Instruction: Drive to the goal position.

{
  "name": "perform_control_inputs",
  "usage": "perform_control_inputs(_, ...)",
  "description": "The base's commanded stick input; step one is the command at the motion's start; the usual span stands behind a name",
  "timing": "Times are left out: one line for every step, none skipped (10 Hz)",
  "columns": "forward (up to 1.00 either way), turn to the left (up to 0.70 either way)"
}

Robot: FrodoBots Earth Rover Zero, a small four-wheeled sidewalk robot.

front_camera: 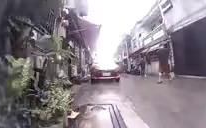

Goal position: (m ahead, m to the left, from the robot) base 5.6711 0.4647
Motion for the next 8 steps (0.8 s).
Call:
perform_control_inputs(0.99,-0.39)
perform_control_inputs(0.99,-0.39)
perform_control_inputs(0.99,-0.11)
perform_control_inputs(0.99,0.00)
perform_control_inputs(0.99,0.00)
perform_control_inputs(0.99,-0.21)
perform_control_inputs(0.99,-0.39)
perform_control_inputs(0.99,-0.24)
